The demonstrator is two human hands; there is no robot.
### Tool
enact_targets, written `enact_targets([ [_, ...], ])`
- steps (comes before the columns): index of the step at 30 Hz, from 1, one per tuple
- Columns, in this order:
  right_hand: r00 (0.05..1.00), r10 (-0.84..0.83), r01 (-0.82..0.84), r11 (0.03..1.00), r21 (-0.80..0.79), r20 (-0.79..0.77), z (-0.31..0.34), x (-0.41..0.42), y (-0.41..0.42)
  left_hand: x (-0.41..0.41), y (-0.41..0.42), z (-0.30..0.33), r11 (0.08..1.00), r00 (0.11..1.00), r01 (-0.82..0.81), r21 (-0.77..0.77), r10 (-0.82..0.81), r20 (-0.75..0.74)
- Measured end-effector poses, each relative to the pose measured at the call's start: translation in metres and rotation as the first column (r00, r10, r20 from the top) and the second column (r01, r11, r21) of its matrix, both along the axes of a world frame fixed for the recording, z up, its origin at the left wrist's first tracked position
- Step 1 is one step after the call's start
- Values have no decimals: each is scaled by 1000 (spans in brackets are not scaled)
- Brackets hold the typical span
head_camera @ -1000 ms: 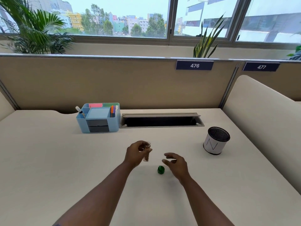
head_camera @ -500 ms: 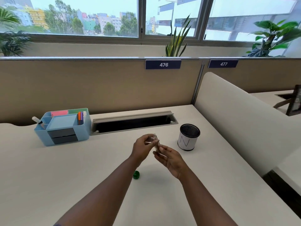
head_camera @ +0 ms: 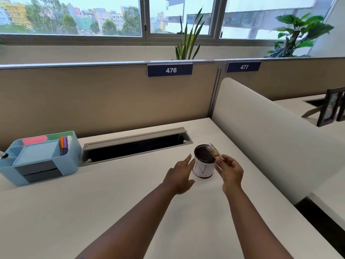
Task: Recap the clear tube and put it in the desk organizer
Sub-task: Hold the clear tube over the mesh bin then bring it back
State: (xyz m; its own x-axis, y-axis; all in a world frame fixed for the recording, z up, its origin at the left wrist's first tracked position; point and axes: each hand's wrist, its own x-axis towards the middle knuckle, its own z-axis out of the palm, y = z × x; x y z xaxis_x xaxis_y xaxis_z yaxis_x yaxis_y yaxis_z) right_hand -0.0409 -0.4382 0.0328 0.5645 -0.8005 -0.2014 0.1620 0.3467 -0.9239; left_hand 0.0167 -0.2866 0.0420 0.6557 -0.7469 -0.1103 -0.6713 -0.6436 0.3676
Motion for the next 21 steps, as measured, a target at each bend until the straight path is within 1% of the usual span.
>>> enact_targets([
  [3,990,-79,60,985,-160,-115,-4,5,-10,-2,-17,-1,996,997,61,72,-65,48],
  [6,972,-133,67,947,-314,-193,-5,9,-15,-1,-31,-7,992,996,65,111,-72,55],
  [10,960,-132,4,888,-459,-248,-6,13,-20,-1,-38,-14,987,995,53,155,-66,79],
  [14,945,-133,-89,773,-628,-298,-6,14,-21,0,-39,-16,983,990,46,179,-69,124],
  [19,939,-144,-144,663,-735,-313,-5,16,-18,1,-39,-12,978,993,35,205,-58,104],
  [21,938,-141,-158,640,-752,-317,-5,17,-17,1,-40,-11,977,994,31,210,-52,93],
])
